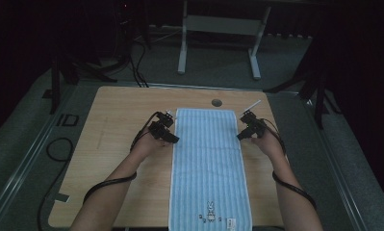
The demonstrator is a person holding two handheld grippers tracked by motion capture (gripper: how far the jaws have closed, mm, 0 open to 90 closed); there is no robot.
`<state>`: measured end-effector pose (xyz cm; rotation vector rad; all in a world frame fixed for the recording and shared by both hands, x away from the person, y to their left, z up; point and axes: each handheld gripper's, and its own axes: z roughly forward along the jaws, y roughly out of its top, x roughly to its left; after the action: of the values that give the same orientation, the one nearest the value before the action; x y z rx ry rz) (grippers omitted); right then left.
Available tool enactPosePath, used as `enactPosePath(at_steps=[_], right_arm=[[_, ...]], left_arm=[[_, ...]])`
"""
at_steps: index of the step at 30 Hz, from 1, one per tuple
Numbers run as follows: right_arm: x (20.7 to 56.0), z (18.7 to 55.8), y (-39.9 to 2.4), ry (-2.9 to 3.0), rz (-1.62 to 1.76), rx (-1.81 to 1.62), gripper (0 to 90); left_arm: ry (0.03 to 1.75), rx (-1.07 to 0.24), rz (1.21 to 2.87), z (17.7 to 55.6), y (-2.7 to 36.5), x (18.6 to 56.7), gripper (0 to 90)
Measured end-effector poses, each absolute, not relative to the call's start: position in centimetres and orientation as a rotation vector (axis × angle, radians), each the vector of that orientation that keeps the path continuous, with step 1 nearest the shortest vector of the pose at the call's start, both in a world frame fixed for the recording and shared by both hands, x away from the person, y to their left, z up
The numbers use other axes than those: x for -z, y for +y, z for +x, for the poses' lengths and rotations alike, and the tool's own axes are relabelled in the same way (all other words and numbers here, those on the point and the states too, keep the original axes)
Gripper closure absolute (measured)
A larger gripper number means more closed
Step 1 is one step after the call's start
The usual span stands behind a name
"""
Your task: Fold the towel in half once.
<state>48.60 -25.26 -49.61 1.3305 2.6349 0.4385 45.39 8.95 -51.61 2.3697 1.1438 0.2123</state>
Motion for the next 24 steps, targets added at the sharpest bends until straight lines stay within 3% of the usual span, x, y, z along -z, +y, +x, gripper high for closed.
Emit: enactPosePath(at_steps=[9, 13, 17, 21, 24], right_arm=[[51.9, 51.0, -24.5, 2.638, 1.432, -0.368, 58.4], [51.9, 51.0, -23.9, 2.645, 1.402, -0.345, 63.5], [51.8, 50.7, -23.4, 2.661, 1.38, -0.343, 76.7], [51.8, 50.5, -22.9, 2.674, 1.343, -0.344, 87.5], [51.6, 50.3, -22.7, 2.672, 1.319, -0.343, 88.2]], left_arm=[[1.193, -0.211, 2.387, 47.0, 8.4, 53.0, 44.4], [1.172, -0.24, 2.405, 46.8, 8.0, 53.2, 47.7], [1.136, -0.25, 2.42, 46.5, 7.3, 53.1, 62.3], [1.136, -0.204, 2.401, 46.6, 6.8, 53.1, 84.6], [1.131, -0.233, 2.406, 46.4, 6.7, 52.8, 87.1]])
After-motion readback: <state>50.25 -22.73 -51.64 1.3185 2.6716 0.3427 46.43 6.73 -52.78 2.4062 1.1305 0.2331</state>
